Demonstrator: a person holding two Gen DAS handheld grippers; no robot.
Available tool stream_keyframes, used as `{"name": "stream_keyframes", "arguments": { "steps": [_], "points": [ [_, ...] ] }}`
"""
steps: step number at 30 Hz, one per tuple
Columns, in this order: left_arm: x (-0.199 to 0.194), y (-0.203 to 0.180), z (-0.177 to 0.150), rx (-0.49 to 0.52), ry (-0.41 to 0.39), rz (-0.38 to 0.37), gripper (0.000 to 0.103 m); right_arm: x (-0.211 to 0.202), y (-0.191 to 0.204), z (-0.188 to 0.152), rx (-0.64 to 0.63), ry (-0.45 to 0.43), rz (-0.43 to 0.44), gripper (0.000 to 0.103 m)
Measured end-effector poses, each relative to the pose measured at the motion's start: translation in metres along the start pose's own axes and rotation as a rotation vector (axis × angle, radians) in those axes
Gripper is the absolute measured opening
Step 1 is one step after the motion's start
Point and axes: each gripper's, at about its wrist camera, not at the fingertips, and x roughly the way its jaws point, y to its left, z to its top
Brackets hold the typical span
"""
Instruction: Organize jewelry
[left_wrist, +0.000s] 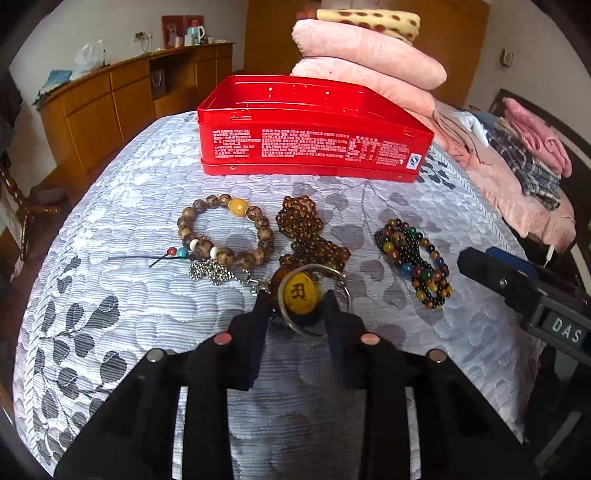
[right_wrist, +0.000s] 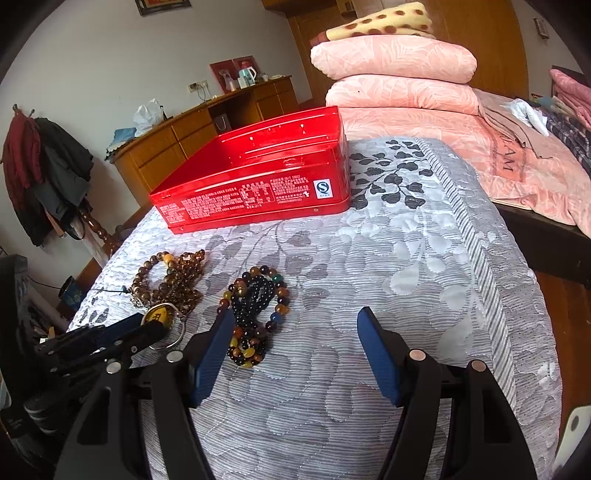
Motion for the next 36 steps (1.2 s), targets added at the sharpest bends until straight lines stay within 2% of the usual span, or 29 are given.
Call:
{"name": "stream_keyframes", "arguments": {
  "steps": [1,2,3,6,10,14,17,25,31,36],
  "points": [
    [-0.001,-0.002,-0.001,0.005,0.001,-0.001,0.049,0.0,0.0,0.0,0.0,0.0,-0.001,0.068],
    [-0.001,-0.004,-0.002,0.01,-0.001,0.0,0.061,0.0,0.001,0.0,-0.001,0.001,-0.003,0.068],
    [-0.003,-0.007,-0.004,0.018,0.0,0.003,0.067,0.0,0.001,0.0,-0.001,0.001,-0.004,0.068],
    [-0.003,-0.008,-0.008,0.03,0.019,-0.032,0.067,0.0,0.001,0.0,-0.001,0.001,-0.002,0.068],
    [-0.006,0.004,-0.013,0.008,0.008,-0.025,0.065,0.001,0.0,0.0,0.001,0.004,0.002,0.068],
    [-0.009,0.017,-0.014,0.011,-0.012,0.053,0.064,0.001,0.001,0.0,-0.003,0.006,0.007,0.068],
    [-0.01,0.033,-0.013,-0.041,-0.009,0.011,0.063,0.002,0.002,0.001,-0.008,0.009,0.014,0.068],
    [-0.017,0.042,-0.012,-0.067,-0.041,0.028,0.063,0.014,0.02,0.002,-0.063,0.044,0.021,0.062],
    [-0.025,0.056,-0.008,-0.095,-0.075,0.049,0.067,0.028,0.035,0.004,-0.095,0.086,0.016,0.061],
    [-0.029,0.078,-0.009,-0.137,-0.085,0.065,0.07,0.037,0.046,0.003,-0.128,0.111,-0.022,0.061]
  ]
}}
